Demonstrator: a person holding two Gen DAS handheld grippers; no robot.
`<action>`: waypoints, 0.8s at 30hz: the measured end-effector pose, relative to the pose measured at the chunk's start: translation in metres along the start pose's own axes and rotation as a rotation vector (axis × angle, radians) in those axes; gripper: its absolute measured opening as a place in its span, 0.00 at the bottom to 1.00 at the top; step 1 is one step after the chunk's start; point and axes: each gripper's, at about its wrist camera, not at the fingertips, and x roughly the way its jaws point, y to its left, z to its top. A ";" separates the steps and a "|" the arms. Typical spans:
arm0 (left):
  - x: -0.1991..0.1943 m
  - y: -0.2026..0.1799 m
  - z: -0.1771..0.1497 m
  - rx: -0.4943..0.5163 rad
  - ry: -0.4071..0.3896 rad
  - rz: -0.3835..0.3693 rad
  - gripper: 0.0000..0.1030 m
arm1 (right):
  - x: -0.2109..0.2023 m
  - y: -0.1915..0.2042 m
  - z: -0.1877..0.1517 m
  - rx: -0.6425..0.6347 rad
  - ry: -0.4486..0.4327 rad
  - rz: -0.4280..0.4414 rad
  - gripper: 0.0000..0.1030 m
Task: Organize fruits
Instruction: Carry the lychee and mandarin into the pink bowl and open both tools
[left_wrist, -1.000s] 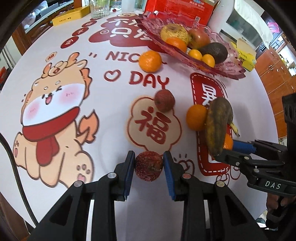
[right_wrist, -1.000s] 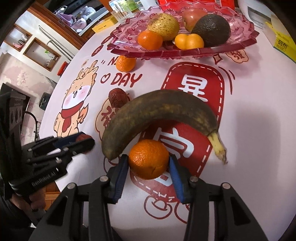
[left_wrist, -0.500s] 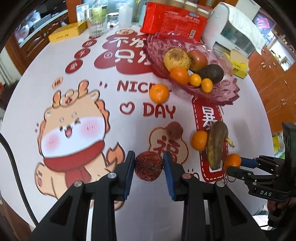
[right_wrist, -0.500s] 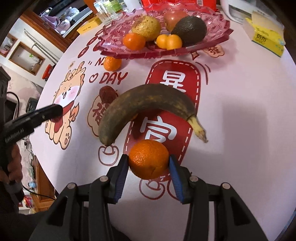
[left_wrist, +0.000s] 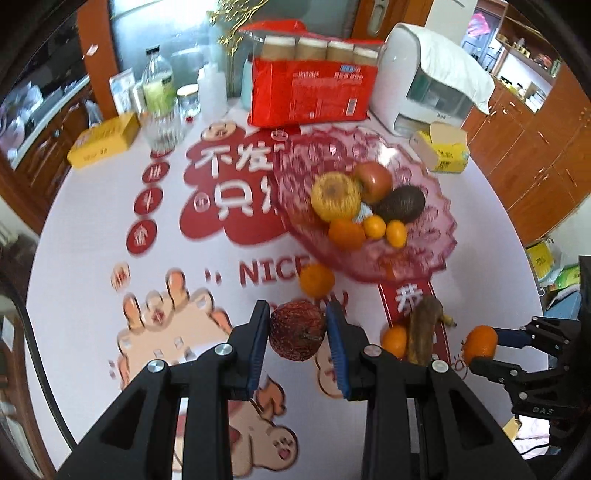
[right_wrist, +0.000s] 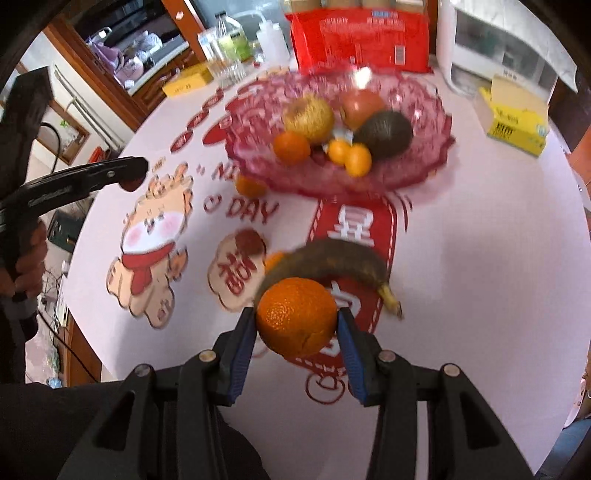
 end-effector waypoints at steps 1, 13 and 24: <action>0.000 0.002 0.007 0.014 -0.004 0.001 0.29 | -0.003 0.002 0.004 0.004 -0.017 0.000 0.43; 0.019 0.013 0.061 0.102 -0.026 -0.006 0.29 | -0.010 0.013 0.052 0.019 -0.130 -0.025 0.43; 0.055 0.008 0.083 0.136 -0.013 -0.084 0.29 | 0.009 -0.007 0.086 0.140 -0.170 -0.026 0.43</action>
